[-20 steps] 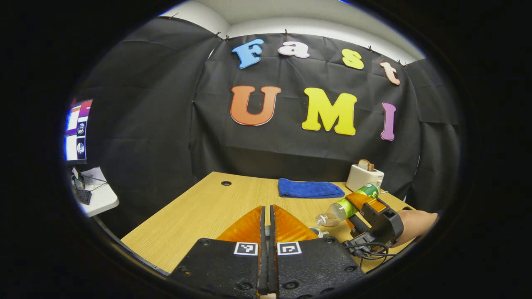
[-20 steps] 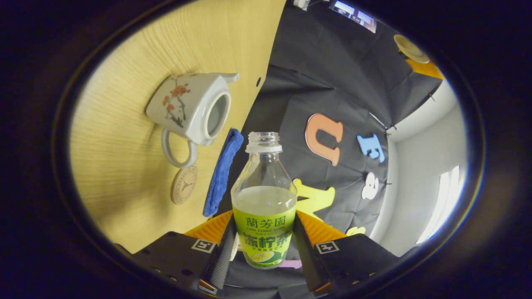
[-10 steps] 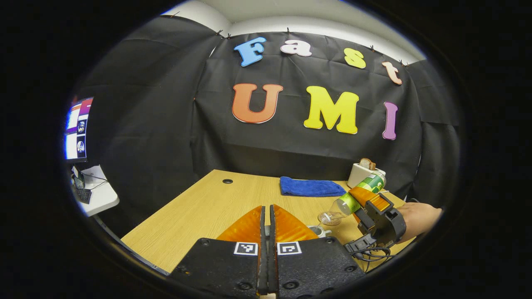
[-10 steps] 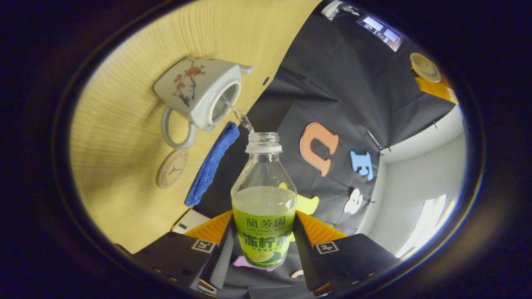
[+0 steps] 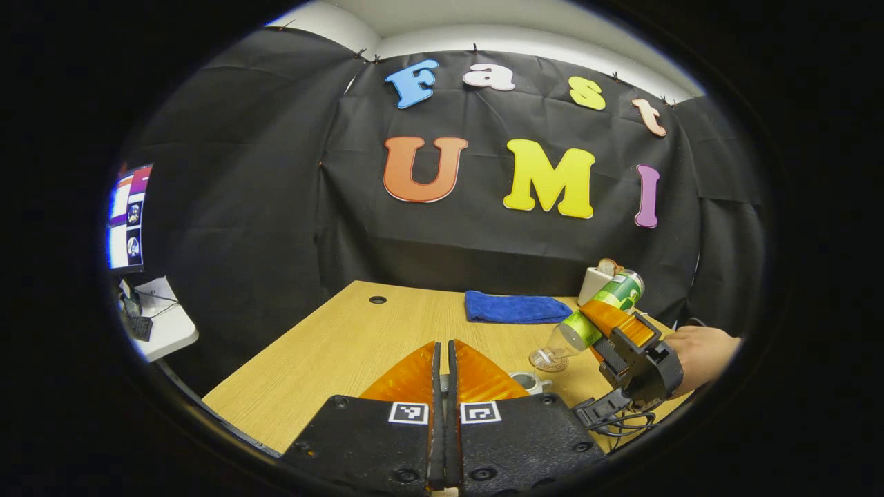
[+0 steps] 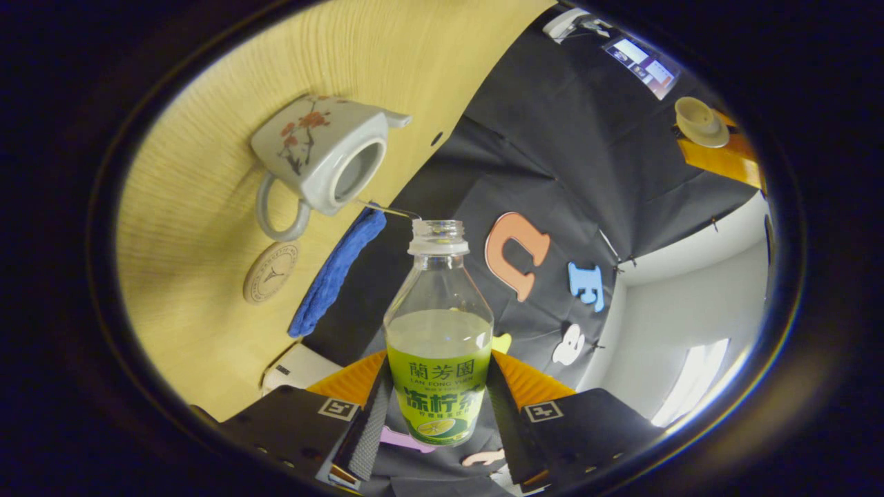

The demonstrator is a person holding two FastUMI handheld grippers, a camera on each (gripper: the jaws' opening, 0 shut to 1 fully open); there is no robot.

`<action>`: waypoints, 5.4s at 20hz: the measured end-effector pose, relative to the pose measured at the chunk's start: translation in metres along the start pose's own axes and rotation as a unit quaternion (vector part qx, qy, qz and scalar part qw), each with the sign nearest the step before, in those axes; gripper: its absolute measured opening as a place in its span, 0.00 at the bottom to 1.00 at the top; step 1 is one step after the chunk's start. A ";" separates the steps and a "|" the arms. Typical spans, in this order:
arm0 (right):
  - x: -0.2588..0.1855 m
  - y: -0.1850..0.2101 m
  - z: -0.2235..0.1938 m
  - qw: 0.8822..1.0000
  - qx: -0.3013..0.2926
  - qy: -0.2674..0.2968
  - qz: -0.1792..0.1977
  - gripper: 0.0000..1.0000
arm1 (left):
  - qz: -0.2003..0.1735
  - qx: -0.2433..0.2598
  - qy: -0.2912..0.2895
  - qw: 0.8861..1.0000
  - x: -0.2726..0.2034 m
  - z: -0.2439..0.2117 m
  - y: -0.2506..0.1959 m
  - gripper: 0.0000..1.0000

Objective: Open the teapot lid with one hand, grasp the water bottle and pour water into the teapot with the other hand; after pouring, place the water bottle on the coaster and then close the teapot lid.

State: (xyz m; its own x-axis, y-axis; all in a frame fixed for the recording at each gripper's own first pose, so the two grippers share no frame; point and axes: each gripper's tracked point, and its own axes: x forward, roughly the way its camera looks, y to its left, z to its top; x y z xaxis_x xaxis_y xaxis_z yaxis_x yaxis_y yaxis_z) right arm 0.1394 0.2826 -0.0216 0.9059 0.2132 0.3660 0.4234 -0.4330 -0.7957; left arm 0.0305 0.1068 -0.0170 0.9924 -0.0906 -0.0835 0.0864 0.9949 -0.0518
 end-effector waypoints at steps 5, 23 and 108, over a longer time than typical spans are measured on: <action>0.002 -0.007 0.006 0.999 -0.036 -0.008 -0.008 0.72 | 0.002 0.007 0.002 1.000 -0.001 -0.001 0.000 0.03; -0.001 -0.032 0.019 0.996 -0.074 -0.020 -0.043 0.72 | 0.004 0.023 0.010 1.000 0.002 -0.005 0.000 0.03; -0.058 0.095 -0.128 0.467 0.869 0.079 0.143 0.92 | -0.085 -0.012 -0.027 0.996 0.120 -0.078 -0.118 0.04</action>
State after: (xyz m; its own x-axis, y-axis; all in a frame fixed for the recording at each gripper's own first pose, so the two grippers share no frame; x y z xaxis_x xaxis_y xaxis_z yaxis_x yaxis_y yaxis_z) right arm 0.1287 0.1168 -0.0562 0.9703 0.2375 0.0457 -0.2393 0.9702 0.0384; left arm 0.1323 -0.0248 -0.0982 0.9668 -0.2550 -0.0178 0.2527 0.9639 -0.0840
